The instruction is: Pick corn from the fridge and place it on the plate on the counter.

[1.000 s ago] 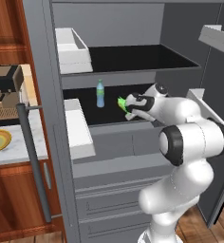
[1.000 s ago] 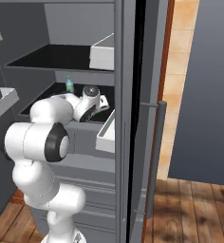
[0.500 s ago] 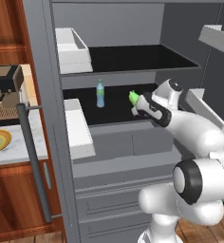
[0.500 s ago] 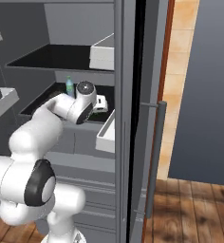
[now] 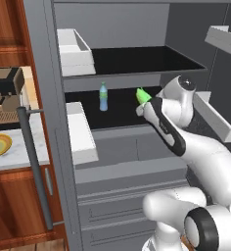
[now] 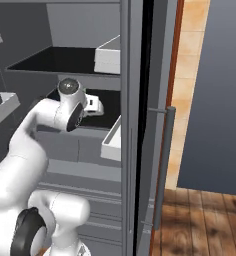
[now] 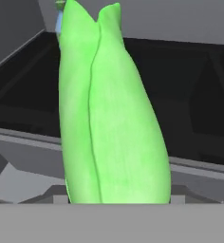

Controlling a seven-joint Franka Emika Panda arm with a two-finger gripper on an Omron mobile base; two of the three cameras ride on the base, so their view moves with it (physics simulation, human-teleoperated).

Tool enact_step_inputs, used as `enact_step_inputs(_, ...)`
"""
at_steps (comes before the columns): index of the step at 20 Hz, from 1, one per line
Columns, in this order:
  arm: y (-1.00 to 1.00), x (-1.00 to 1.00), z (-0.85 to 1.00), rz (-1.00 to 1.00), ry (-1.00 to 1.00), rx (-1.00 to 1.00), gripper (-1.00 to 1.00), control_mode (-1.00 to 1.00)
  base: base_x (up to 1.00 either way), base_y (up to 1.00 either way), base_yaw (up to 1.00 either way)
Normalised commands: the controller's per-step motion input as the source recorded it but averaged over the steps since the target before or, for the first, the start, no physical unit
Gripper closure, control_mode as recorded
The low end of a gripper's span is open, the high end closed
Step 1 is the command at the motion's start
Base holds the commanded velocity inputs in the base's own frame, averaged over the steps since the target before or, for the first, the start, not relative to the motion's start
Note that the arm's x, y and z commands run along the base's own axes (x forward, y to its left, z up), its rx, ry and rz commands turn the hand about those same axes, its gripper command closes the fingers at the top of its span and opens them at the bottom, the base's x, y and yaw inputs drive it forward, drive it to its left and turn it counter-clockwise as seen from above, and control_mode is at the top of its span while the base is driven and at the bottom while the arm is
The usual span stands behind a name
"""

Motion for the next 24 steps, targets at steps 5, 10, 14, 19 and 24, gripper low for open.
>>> enact_step_inputs(5, 0.01, -0.89, 0.22, -0.14, -0.06, 0.00, 1.00, -1.00, 0.00, 0.00, 0.00)
enact_step_inputs(10, 0.05, -0.83, 0.32, -0.14, -0.04, 0.00, 1.00, -1.00, 0.00, 0.00, 0.00)
enact_step_inputs(14, 0.05, -0.81, 0.42, -0.08, -0.02, 0.00, 1.00, -1.00, 0.00, 0.00, 0.00)
enact_step_inputs(19, 0.05, -0.54, 0.29, 0.00, -0.02, 0.00, 1.00, -1.00, 0.00, 0.00, 0.00)
enact_step_inputs(24, 0.03, -0.11, 0.01, 0.00, -0.04, 0.00, 1.00, -1.00, 0.00, 0.00, 0.00)
